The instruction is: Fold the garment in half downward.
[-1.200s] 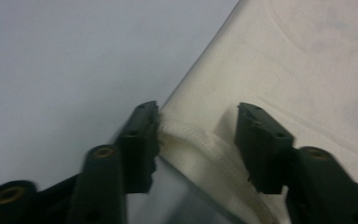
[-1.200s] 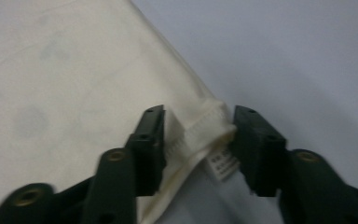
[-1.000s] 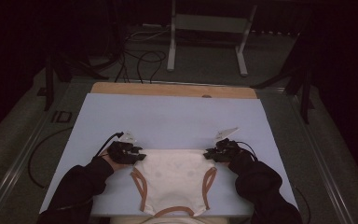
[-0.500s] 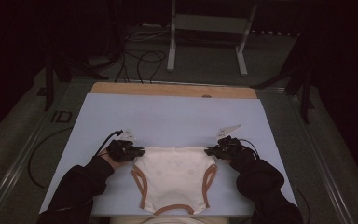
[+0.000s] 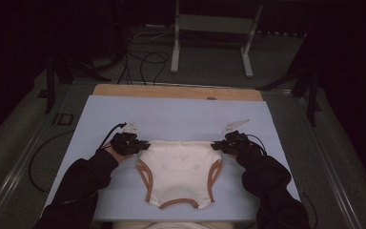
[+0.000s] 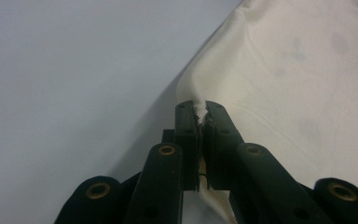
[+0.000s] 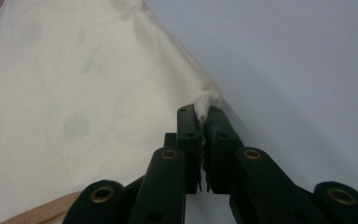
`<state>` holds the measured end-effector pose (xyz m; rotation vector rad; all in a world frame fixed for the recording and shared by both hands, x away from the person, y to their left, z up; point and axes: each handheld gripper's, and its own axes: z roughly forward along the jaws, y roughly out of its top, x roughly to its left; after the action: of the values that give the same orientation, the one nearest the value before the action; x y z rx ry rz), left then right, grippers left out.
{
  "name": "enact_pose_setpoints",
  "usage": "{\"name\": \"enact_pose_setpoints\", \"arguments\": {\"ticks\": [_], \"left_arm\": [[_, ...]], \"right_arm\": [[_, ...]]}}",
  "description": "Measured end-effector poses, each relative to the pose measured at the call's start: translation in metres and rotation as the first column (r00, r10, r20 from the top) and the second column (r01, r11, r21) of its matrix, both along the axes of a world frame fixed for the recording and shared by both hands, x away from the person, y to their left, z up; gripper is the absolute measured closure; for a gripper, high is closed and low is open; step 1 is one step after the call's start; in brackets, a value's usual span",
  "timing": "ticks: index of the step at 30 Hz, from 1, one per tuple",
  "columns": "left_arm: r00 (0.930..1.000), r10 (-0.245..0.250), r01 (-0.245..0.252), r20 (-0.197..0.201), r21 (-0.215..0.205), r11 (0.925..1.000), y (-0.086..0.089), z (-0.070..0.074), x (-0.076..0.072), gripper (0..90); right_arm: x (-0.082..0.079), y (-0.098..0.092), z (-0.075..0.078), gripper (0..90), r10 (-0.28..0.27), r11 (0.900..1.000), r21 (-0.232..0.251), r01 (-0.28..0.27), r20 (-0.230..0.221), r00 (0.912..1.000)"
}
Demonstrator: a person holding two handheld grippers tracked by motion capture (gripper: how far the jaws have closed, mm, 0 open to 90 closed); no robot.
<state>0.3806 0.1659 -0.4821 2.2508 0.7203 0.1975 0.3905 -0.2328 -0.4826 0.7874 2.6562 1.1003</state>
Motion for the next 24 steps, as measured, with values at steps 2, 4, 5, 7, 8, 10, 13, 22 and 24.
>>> {"name": "enact_pose_setpoints", "arguments": {"ticks": [2,4,5,7,8,10,13,22,24], "left_arm": [[0.9999,0.001,-0.001,0.012,0.003,1.0,0.0,0.002,0.003,85.9],[0.9998,0.005,-0.005,0.018,0.001,1.0,-0.001,0.003,0.006,85.9],[0.9997,0.002,-0.002,0.023,0.004,1.0,-0.001,0.004,0.007,85.9],[0.9998,0.002,-0.002,0.022,0.004,1.0,-0.002,0.004,0.01,85.9],[0.9997,0.002,-0.003,0.023,0.003,1.0,-0.003,0.005,0.011,86.0],[0.9997,0.006,-0.006,0.024,-0.002,1.0,-0.003,0.006,0.015,86.0],[0.9997,0.007,-0.007,0.025,-0.007,0.9999,-0.003,0.008,0.02,86.0],[0.9996,0.024,-0.023,0.015,-0.016,0.9996,-0.006,0.004,0.036,86.0],[0.9995,0.031,-0.031,0.012,-0.02,0.9993,-0.006,0.002,0.038,86.0]], "right_arm": [[0.003,0.0,0.002,86.0,-0.012,1.0,0.005,0.012,0.0,0.9999],[0.006,-0.001,0.003,86.0,-0.015,1.0,-0.003,0.015,0.005,0.9999],[0.007,-0.001,0.004,86.0,-0.017,1.0,-0.007,0.017,0.005,0.9998],[0.01,-0.001,0.004,86.0,-0.022,1.0,-0.009,0.022,0.005,0.9997],[0.011,-0.001,0.005,86.0,-0.025,1.0,-0.007,0.025,0.004,0.9997],[0.014,-0.001,0.005,86.0,-0.031,0.999,-0.006,0.031,0.007,0.9995],[0.018,-0.001,0.006,86.0,-0.042,0.999,-0.004,0.042,0.007,0.9991],[0.032,-0.002,0.004,86.0,-0.074,0.997,-0.016,0.074,0.0,0.9973],[0.036,-0.003,0.003,86.0,-0.079,0.997,-0.013,0.079,-0.005,0.9969]]}}
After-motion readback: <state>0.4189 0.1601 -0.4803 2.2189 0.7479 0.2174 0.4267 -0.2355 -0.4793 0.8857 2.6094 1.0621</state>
